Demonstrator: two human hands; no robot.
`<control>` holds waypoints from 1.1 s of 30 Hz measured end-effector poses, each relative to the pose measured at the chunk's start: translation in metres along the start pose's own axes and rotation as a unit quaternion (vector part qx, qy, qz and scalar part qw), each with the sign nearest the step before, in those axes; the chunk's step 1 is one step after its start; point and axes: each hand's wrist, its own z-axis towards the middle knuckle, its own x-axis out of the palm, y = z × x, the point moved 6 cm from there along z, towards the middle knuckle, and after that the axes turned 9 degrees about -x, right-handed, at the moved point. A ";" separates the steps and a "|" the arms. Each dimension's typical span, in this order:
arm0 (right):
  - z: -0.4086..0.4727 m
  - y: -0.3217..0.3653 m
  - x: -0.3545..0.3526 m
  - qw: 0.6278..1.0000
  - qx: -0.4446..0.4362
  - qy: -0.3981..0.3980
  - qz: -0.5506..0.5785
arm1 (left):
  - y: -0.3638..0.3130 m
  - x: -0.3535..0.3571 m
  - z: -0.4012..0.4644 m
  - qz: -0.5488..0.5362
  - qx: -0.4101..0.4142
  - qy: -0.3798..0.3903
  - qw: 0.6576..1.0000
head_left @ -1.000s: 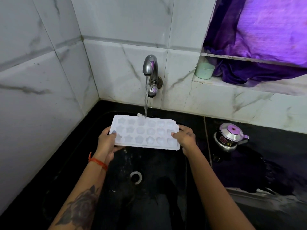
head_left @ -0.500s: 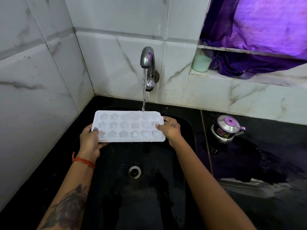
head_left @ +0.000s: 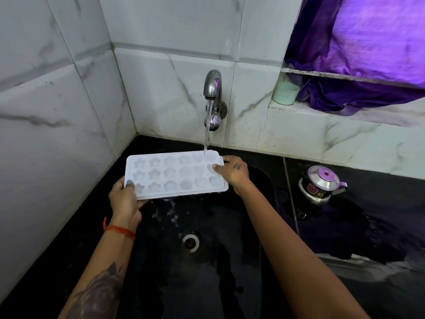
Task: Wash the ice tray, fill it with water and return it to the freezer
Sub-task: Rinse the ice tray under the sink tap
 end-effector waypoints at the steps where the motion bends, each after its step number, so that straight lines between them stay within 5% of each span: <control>1: 0.003 0.001 -0.001 1.000 0.000 0.003 -0.018 | -0.001 -0.001 0.002 0.000 0.001 -0.001 1.000; 13: 0.060 0.034 -0.012 0.997 -0.004 -0.079 -0.006 | 0.006 -0.002 0.007 0.018 -0.005 -0.012 1.000; 18: 0.092 0.048 0.002 0.992 0.062 -0.046 0.104 | 0.011 -0.001 0.009 0.022 -0.011 -0.014 1.000; 25: 0.119 0.056 0.013 0.992 0.096 -0.038 0.078 | 0.014 -0.001 0.013 0.023 -0.021 -0.010 0.999; 33: 0.112 0.052 0.014 0.961 0.092 -0.020 0.260 | 0.016 -0.004 0.019 0.020 -0.033 -0.010 0.999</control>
